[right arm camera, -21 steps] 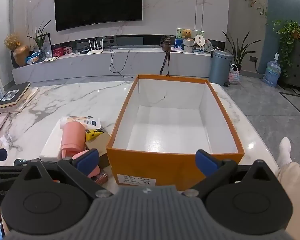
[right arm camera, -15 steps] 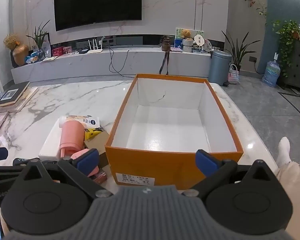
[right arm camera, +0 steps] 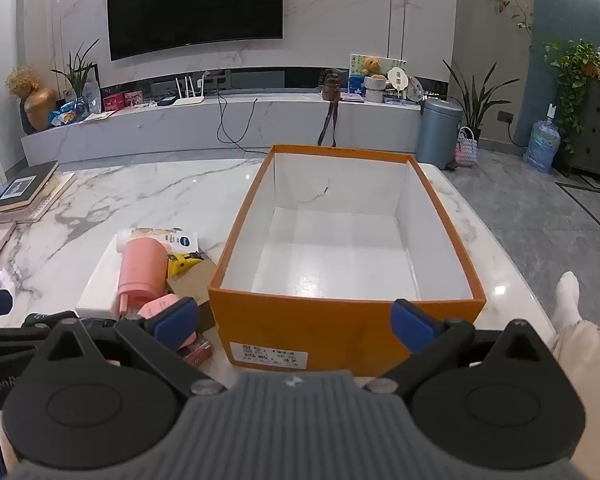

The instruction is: Organize rigid objects

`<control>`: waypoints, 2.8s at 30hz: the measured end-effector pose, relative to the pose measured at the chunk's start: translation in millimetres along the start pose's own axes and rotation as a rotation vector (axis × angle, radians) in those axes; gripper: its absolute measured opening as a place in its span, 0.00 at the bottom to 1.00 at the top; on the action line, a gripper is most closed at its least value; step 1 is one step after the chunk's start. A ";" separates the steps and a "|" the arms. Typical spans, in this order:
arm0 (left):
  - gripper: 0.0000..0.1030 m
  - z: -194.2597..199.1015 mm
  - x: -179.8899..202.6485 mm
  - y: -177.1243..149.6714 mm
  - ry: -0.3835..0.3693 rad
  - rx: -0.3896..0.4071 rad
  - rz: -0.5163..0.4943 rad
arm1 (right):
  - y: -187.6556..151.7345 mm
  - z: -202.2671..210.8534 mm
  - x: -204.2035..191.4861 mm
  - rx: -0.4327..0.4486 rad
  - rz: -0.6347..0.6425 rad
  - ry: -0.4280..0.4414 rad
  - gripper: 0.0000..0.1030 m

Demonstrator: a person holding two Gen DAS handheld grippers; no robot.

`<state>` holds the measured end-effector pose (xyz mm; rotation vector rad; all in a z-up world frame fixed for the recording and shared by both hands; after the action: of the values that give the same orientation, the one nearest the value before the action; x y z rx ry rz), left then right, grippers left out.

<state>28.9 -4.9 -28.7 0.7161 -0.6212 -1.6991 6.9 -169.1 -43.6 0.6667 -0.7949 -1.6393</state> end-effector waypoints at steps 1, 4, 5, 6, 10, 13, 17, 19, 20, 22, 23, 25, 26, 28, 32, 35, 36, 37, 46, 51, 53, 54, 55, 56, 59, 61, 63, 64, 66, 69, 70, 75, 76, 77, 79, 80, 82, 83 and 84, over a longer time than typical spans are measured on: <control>0.78 0.5 -0.3 0.1 0.001 -0.001 0.001 | 0.0 -0.2 0.3 -0.002 -0.001 0.000 0.98; 0.78 2.0 -1.9 0.1 0.002 0.002 0.005 | 0.0 -0.3 0.5 -0.003 -0.002 0.000 0.98; 0.78 2.6 -2.2 0.1 0.003 0.002 0.006 | -0.1 -0.4 0.5 -0.002 -0.001 0.000 0.98; 0.78 1.8 -2.7 0.0 0.004 0.002 0.007 | 0.0 -0.4 0.6 -0.003 -0.001 0.000 0.98; 0.78 2.4 -3.1 0.1 0.005 0.002 0.006 | -0.1 -0.3 0.8 -0.002 -0.001 0.000 0.98; 0.78 2.0 -2.7 0.0 0.003 0.002 0.006 | -0.2 -0.5 0.7 -0.003 -0.001 0.000 0.98; 0.78 1.9 -2.7 -0.1 0.003 0.002 0.006 | -0.2 -0.5 0.5 -0.003 -0.001 0.000 0.98; 0.78 2.3 -2.9 -0.1 0.002 0.001 0.006 | -0.3 -0.6 0.6 -0.003 -0.002 0.000 0.98; 0.78 1.8 -2.6 -0.3 0.004 0.002 0.005 | -0.3 -0.7 0.6 -0.004 -0.002 0.000 0.98; 0.78 1.9 -2.8 -0.3 0.003 0.002 0.005 | -0.6 -0.6 0.3 -0.006 -0.002 -0.001 0.98; 0.78 1.8 -2.7 -0.3 0.003 0.002 0.006 | -0.6 -0.5 0.4 -0.007 -0.002 -0.001 0.98; 0.78 1.9 -2.8 -0.2 0.004 0.002 0.005 | -0.7 -0.3 0.4 -0.006 -0.003 -0.001 0.98; 0.78 1.9 -2.8 -0.3 0.003 0.002 0.006 | -0.8 -0.5 0.1 -0.006 -0.003 -0.001 0.98; 0.78 1.9 -2.7 -0.3 0.003 0.002 0.005 | -0.7 -0.4 0.2 -0.006 -0.003 -0.002 0.98; 0.78 2.0 -3.4 -0.2 0.003 0.003 0.007 | -0.9 0.0 0.2 -0.006 -0.005 -0.002 0.98; 0.78 3.2 -4.8 0.5 0.003 0.005 0.009 | -0.5 0.2 0.3 -0.006 -0.004 -0.002 0.98; 0.78 3.2 -4.8 0.4 0.003 0.005 0.009 | -0.6 -0.4 -0.1 -0.007 -0.004 -0.003 0.98; 0.78 3.3 -4.8 0.4 0.003 0.005 0.009 | -0.7 -0.4 0.0 -0.006 -0.005 -0.003 0.98; 0.78 4.5 -5.9 0.8 -0.001 0.009 0.005 | -0.8 -0.3 -0.1 -0.008 -0.004 -0.003 0.98; 0.76 4.2 -2.2 0.0 -0.024 0.013 -0.002 | -1.8 -1.0 -1.7 -0.013 0.002 -0.002 0.98; 0.64 4.6 -2.9 0.0 -0.093 0.023 0.006 | -1.6 -2.4 -3.2 -0.022 0.007 0.004 0.98; 0.64 3.9 -3.1 0.9 -0.134 0.017 0.005 | -1.1 -2.7 -4.2 -0.024 0.008 0.014 0.98; 0.64 3.1 -2.8 1.6 -0.159 0.007 -0.003 | -0.3 -2.8 -5.5 -0.025 0.011 0.026 0.98; 0.64 3.4 -3.5 2.7 -0.170 0.008 -0.012 | 0.5 -2.9 -7.1 -0.022 0.014 0.035 0.98; 0.68 4.7 -9.6 7.2 -0.199 0.025 -0.017 | 6.2 -2.6 -14.4 -0.005 0.034 0.068 0.98; 0.71 4.3 -17.9 11.8 -0.232 0.032 -0.002 | 10.8 -3.1 -19.6 0.002 0.049 0.089 0.98; 0.72 3.1 -27.7 16.1 -0.239 0.038 0.016 | 15.0 -4.7 -26.7 0.006 0.072 0.116 0.94; 0.72 1.0 -33.1 18.4 -0.243 0.032 0.025 | 17.0 -5.7 -30.3 0.009 0.088 0.134 0.88; 0.70 -4.8 -42.8 22.2 -0.255 0.017 0.028 | 21.0 -9.3 -40.2 0.006 0.128 0.159 0.84; 0.61 -13.8 -53.1 25.6 -0.275 -0.008 0.000 | 28.1 -14.8 -56.1 0.016 0.176 0.199 0.75; 0.60 -17.2 -54.6 25.5 -0.282 -0.020 -0.020 | 29.8 -18.0 -61.6 0.008 0.192 0.216 0.70; 0.50 -34.8 -62.1 18.9 -0.318 -0.118 -0.095 | 30.0 -35.4 -82.7 -0.084 0.188 0.335 0.55; 0.50 -40.1 -65.0 17.0 -0.310 -0.146 -0.089 | 27.4 -39.3 -87.6 -0.110 0.179 0.356 0.51; 0.50 -44.9 -69.2 14.4 -0.302 -0.172 -0.067 | 24.7 -41.8 -93.5 -0.127 0.169 0.370 0.49; 0.57 -56.5 -75.7 9.8 -0.302 -0.230 -0.025 | 17.2 -48.6 -103.7 -0.167 0.153 0.391 0.47; 0.61 -62.1 -78.7 7.6 -0.305 -0.258 -0.005 | 13.3 -51.7 -106.6 -0.182 0.149 0.388 0.47; 0.64 -73.4 -81.3 2.4 -0.309 -0.317 0.021 | 6.3 -58.3 -110.3 -0.212 0.139 0.376 0.46; 0.64 -78.6 -82.6 0.8 -0.303 -0.343 0.034 | 3.3 -61.7 -109.7 -0.229 0.130 0.368 0.46; 0.65 -84.6 -84.6 -0.4 -0.302 -0.366 0.048 | 0.2 -63.9 -108.5 -0.244 0.120 0.363 0.46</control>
<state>106.3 74.2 -74.2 0.1851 -0.5069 -1.8267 78.4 -72.5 -81.1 0.7011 -0.3585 -1.4225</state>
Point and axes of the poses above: each gripper's, at about its wrist camera, not at the fingertips, and z roughly against the way its jaws point, x to its right, y to its top, the point moved 5 cm from there along -z, roughly the way its jaws point
